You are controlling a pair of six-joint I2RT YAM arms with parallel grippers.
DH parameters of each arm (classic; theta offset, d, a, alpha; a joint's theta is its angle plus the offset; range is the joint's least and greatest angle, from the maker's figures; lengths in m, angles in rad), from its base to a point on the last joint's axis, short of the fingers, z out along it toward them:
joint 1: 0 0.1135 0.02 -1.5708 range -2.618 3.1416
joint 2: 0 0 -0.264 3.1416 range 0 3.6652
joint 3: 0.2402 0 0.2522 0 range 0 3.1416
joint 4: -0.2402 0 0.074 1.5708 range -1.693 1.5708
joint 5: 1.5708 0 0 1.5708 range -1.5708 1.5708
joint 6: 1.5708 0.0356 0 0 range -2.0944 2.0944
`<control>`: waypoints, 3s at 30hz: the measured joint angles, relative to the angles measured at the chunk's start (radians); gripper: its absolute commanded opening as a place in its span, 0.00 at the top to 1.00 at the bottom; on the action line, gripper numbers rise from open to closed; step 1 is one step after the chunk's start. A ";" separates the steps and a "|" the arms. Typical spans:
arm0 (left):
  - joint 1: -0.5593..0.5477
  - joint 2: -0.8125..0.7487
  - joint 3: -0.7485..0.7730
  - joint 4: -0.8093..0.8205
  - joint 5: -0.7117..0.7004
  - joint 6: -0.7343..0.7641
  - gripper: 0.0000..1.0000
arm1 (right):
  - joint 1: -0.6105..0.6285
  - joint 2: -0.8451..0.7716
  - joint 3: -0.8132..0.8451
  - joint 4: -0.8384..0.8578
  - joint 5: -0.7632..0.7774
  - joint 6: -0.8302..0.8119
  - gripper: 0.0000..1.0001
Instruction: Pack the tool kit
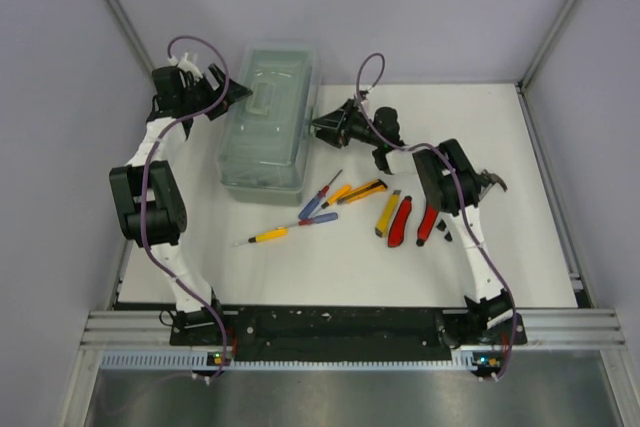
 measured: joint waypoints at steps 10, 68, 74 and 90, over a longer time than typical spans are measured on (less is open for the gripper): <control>-0.015 0.002 -0.010 0.049 -0.058 -0.018 0.09 | 0.000 -0.040 0.032 -0.189 -0.047 -0.097 0.69; -0.065 -0.023 -0.114 0.222 -0.159 -0.019 0.22 | 0.003 -0.088 0.026 -0.336 -0.023 -0.114 0.76; -0.068 -0.023 -0.115 0.225 -0.169 -0.024 0.23 | 0.005 -0.143 0.026 -0.492 0.018 -0.196 0.76; -0.094 -0.034 -0.113 0.220 -0.212 -0.050 0.23 | 0.016 -0.253 -0.169 -0.371 0.196 -0.159 0.65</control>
